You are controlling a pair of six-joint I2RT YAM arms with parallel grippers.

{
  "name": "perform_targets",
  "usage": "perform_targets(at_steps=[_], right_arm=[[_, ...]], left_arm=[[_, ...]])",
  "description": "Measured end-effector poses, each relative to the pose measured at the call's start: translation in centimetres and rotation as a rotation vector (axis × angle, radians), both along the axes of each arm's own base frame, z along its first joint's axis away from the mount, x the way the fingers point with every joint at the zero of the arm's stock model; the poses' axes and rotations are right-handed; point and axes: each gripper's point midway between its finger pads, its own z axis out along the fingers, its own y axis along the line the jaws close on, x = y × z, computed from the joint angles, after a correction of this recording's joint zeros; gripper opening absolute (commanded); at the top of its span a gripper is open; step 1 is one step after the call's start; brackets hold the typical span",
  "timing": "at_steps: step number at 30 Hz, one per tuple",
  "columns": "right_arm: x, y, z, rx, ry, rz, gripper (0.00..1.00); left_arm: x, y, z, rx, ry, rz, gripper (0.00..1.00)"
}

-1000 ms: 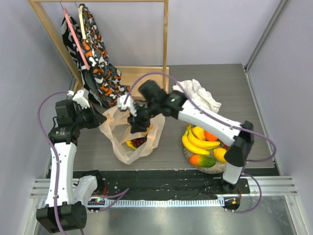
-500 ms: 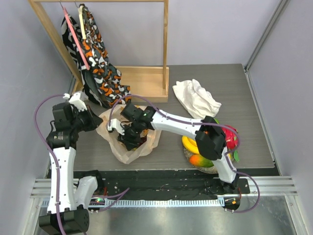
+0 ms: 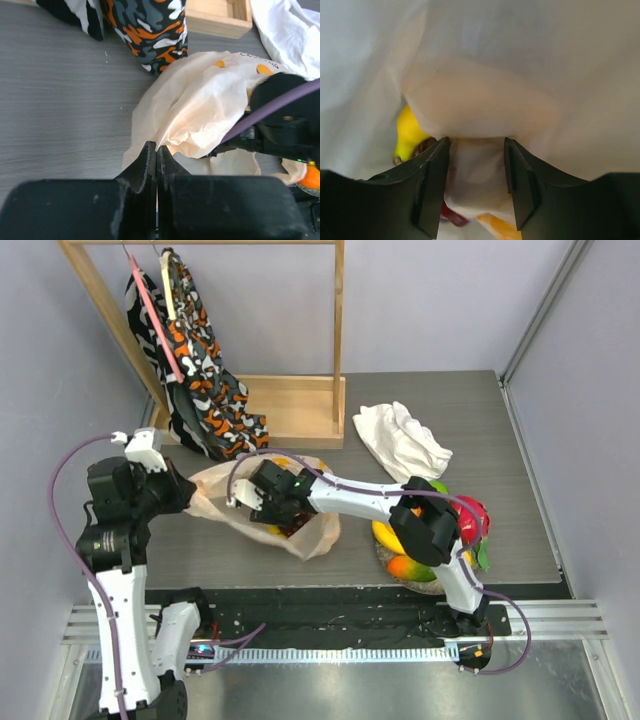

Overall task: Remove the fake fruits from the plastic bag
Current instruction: Adjust the plastic bag at the center of the board.

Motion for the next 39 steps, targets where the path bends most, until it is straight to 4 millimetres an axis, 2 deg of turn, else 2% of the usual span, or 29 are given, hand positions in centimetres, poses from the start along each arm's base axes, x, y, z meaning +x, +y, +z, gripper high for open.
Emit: perform_targets(at_steps=[4,7,10,14,16,17,18,21,24,26,30,32,35,39], right_arm=[[0.7,-3.1,-1.2,-0.108,-0.095,0.007,0.58],[1.4,-5.0,-0.7,-0.156,-0.165,-0.005,0.61],[2.3,-5.4,1.1,-0.143,-0.209,-0.033,0.61],[2.5,-4.2,5.2,-0.040,-0.220,-0.043,0.62],[2.1,-3.9,7.5,0.023,-0.217,-0.042,0.62],[1.8,-3.9,8.4,0.046,-0.215,-0.039,0.59],[1.4,-3.8,9.6,0.083,-0.209,-0.032,0.52],[0.1,-4.0,11.3,0.139,-0.187,-0.005,0.43],[-1.1,-3.7,11.1,0.161,-0.138,0.030,0.40],[-1.9,-3.4,9.7,0.151,-0.081,0.054,0.39],[-3.3,-2.2,6.6,0.119,0.048,0.090,0.33],[-3.5,-1.0,5.8,0.126,0.095,0.107,0.32],[-4.0,1.1,5.9,0.153,0.162,0.153,0.30],[-5.5,2.6,7.5,0.208,0.223,0.237,0.27]], left_arm=[[-1.5,-0.2,1.9,0.024,-0.059,-0.009,0.00],[-2.3,-0.6,2.6,0.023,-0.082,-0.018,0.00],[-2.4,-1.0,2.3,0.007,-0.068,-0.039,0.00],[-2.7,-1.2,2.2,0.002,-0.056,-0.052,0.00],[-3.1,-1.4,3.5,0.009,-0.089,-0.062,0.00],[-3.3,-1.6,4.6,0.013,-0.122,-0.069,0.00],[-3.4,-1.7,5.6,0.019,-0.159,-0.077,0.00],[-4.1,-2.3,8.1,0.032,-0.265,-0.106,0.00],[-5.1,-3.0,9.5,0.028,-0.334,-0.131,0.00],[-4.9,-3.3,9.6,0.011,-0.341,-0.145,0.00],[-4.2,-3.6,7.6,-0.034,-0.279,-0.155,0.00],[-3.8,-3.5,6.5,-0.046,-0.244,-0.152,0.00],[-3.6,-3.4,5.7,-0.052,-0.223,-0.141,0.00],[-3.1,-2.8,6.7,-0.040,-0.258,-0.103,0.00]])
